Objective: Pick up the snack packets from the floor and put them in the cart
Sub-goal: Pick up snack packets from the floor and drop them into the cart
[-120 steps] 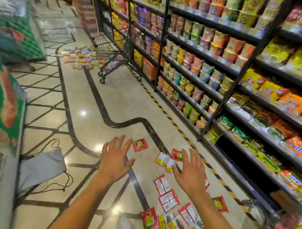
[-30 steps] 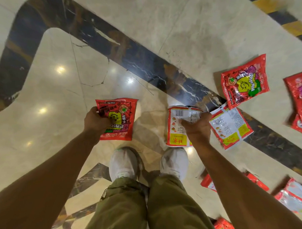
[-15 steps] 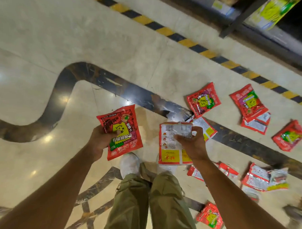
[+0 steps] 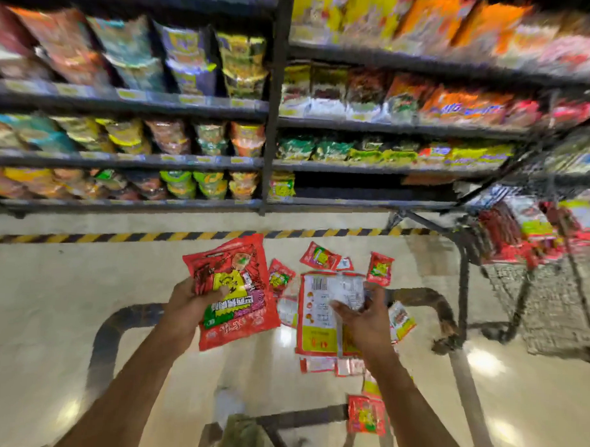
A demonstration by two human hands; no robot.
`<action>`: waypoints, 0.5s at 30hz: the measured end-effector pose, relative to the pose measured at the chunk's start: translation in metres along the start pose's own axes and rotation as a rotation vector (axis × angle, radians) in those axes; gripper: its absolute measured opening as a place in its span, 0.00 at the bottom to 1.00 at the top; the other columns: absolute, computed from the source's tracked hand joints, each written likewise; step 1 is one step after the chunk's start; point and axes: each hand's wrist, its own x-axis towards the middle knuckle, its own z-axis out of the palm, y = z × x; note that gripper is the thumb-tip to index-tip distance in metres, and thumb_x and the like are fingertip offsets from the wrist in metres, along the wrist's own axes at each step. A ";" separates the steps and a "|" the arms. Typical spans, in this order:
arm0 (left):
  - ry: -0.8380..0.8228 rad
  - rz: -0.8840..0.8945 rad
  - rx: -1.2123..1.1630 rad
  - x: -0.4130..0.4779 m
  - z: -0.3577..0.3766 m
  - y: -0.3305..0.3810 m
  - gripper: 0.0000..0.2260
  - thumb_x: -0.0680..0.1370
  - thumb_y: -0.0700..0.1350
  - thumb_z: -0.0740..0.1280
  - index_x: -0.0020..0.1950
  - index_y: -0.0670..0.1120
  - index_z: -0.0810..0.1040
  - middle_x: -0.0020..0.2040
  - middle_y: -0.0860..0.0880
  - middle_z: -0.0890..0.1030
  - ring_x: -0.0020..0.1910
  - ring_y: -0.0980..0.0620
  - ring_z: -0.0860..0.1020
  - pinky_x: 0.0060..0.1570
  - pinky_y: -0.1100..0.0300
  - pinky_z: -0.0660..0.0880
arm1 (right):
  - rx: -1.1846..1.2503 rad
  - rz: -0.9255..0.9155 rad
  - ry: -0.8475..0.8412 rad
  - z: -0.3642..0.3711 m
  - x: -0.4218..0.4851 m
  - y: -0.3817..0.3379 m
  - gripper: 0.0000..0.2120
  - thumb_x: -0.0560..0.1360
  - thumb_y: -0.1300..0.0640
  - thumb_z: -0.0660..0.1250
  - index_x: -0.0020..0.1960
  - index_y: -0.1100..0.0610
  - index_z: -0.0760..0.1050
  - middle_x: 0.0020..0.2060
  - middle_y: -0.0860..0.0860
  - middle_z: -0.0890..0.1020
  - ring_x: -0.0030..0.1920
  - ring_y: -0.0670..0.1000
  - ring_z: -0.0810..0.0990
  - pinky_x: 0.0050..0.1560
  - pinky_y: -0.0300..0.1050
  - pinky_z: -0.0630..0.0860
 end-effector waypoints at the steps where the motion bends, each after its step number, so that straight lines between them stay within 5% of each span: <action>1: -0.031 0.028 0.010 -0.016 0.022 0.013 0.22 0.68 0.41 0.79 0.61 0.43 0.81 0.53 0.41 0.87 0.51 0.35 0.85 0.54 0.38 0.81 | 0.003 -0.026 0.040 -0.026 -0.014 -0.014 0.24 0.72 0.66 0.79 0.60 0.54 0.70 0.50 0.53 0.84 0.48 0.47 0.86 0.47 0.44 0.84; 8: -0.223 0.244 0.228 -0.125 0.198 0.048 0.13 0.76 0.32 0.73 0.55 0.48 0.80 0.44 0.53 0.88 0.42 0.55 0.86 0.43 0.57 0.78 | 0.152 -0.135 0.277 -0.224 -0.108 -0.053 0.25 0.72 0.68 0.77 0.61 0.54 0.68 0.49 0.50 0.83 0.41 0.38 0.85 0.39 0.33 0.79; 11: -0.302 0.317 0.286 -0.175 0.278 0.035 0.17 0.74 0.34 0.75 0.61 0.47 0.79 0.53 0.47 0.88 0.51 0.46 0.86 0.54 0.47 0.80 | 0.193 -0.198 0.388 -0.322 -0.150 -0.036 0.26 0.71 0.69 0.78 0.58 0.52 0.68 0.50 0.52 0.85 0.47 0.46 0.87 0.44 0.43 0.83; 15: -0.396 0.400 0.251 -0.250 0.388 -0.001 0.16 0.75 0.33 0.74 0.60 0.45 0.79 0.47 0.49 0.88 0.45 0.49 0.87 0.38 0.56 0.82 | 0.252 -0.254 0.476 -0.447 -0.200 -0.005 0.26 0.72 0.68 0.77 0.60 0.52 0.68 0.51 0.52 0.87 0.48 0.50 0.88 0.48 0.52 0.85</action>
